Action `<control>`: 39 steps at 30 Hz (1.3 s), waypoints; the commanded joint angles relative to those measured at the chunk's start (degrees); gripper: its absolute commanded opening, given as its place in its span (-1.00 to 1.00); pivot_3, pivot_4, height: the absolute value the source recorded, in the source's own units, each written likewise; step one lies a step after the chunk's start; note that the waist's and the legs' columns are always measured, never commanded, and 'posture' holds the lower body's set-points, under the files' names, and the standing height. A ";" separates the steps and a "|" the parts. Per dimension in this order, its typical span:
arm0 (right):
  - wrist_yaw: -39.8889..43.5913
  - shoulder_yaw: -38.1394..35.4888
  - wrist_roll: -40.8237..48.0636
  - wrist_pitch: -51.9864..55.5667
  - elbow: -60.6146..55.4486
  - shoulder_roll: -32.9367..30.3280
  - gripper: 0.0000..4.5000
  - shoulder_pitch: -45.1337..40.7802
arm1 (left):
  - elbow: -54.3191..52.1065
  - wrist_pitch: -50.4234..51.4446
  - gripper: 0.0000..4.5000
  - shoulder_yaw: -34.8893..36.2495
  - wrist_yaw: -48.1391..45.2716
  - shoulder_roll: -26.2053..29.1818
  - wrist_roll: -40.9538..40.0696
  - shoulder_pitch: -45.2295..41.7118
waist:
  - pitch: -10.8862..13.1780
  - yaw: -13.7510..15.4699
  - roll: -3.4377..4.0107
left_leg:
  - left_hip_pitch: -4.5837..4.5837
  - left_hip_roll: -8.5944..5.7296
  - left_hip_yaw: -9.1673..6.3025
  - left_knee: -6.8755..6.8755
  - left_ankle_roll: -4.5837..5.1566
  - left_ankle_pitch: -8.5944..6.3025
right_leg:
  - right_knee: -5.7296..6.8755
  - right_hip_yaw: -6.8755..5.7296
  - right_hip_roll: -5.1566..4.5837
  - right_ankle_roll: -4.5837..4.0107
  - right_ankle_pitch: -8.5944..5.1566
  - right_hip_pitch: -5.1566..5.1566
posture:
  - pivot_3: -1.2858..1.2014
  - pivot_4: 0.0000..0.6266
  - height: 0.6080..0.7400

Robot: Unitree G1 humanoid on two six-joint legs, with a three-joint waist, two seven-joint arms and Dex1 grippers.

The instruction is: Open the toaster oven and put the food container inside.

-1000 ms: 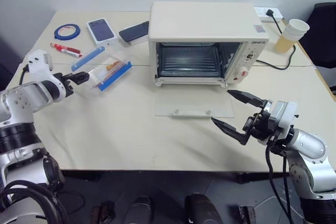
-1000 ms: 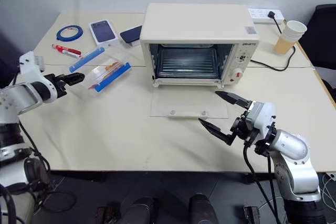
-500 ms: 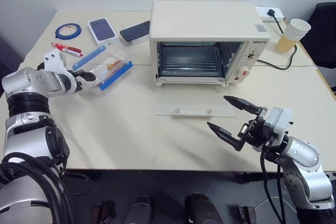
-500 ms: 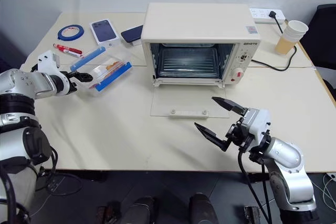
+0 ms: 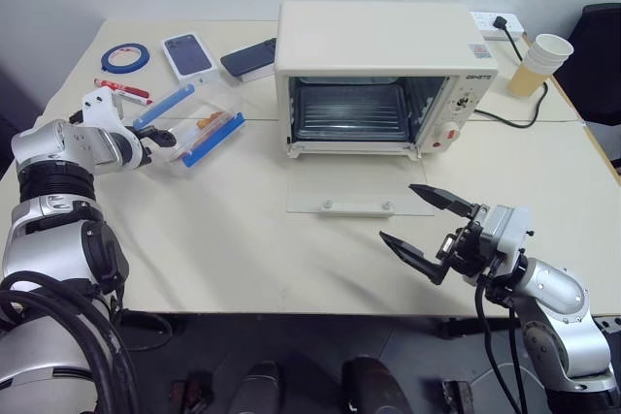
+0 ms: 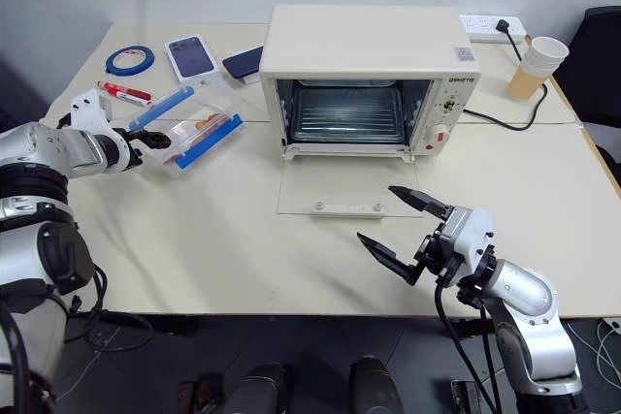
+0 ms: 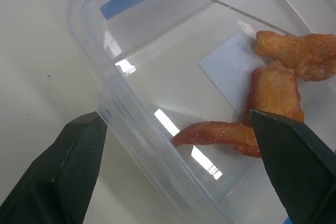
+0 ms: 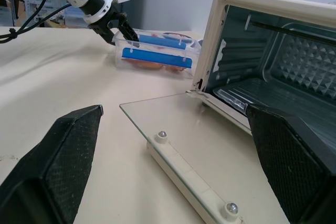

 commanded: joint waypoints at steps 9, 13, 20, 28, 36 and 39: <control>0.07 -0.32 -0.16 -0.98 -1.04 0.23 1.00 -1.26 | -0.23 -1.80 -0.05 0.82 0.62 1.60 1.22 -0.98 | 0.00 0.04 0.00 | -0.02 -0.01 -0.01 0.10 0.00 0.00 | 0.04 0.00 -0.01 0.00 0.00 0.00 | 0.03 -0.52 1.00; -0.11 0.01 -0.40 -0.79 -1.18 0.39 1.00 -1.26 | -0.36 -1.37 -0.47 1.70 1.14 2.44 0.99 -0.75 | 0.00 -0.05 0.00 | -0.02 0.00 -0.01 0.20 0.00 0.00 | 0.04 0.00 0.00 0.00 0.00 0.00 | 0.03 -0.52 1.00; -0.15 -0.01 -0.51 -0.81 -0.98 0.42 1.00 -1.15 | -0.36 -1.44 -0.87 1.77 -0.17 6.61 1.58 -0.41 | 0.00 -0.15 0.00 | -0.02 0.02 0.00 0.20 -0.01 0.00 | 0.08 0.00 0.02 0.00 0.00 -0.07 | 0.03 -0.52 1.00; 1.00 -1.43 -0.04 -0.96 -0.59 -0.76 1.00 0.42 | -7.56 5.46 -0.87 -8.19 -17.62 13.78 3.26 -2.30 | 0.00 0.08 -0.02 | -0.07 -0.02 -0.03 0.11 -0.01 -0.01 | 0.11 -0.01 0.00 0.00 0.00 -0.05 | 0.03 -0.52 1.00; 2.19 -6.23 0.45 -0.85 0.64 -3.45 1.00 3.82 | -34.96 27.05 -0.87 -12.83 -23.62 11.06 -2.53 3.30 | 0.00 0.38 -0.03 | -0.21 -0.09 -0.24 0.26 0.00 -0.01 | 0.12 0.07 -0.01 0.00 0.00 -0.03 | 0.03 -0.52 1.00; 2.25 -8.28 0.70 -0.68 0.29 -4.01 1.00 5.96 | -45.50 35.05 -0.87 -10.41 -21.21 6.61 -4.28 5.76 | 0.00 0.45 -0.03 | -0.21 -0.09 -0.24 0.25 0.00 -0.01 | 0.14 0.16 -0.04 0.00 0.00 -0.02 | 0.03 -0.52 1.00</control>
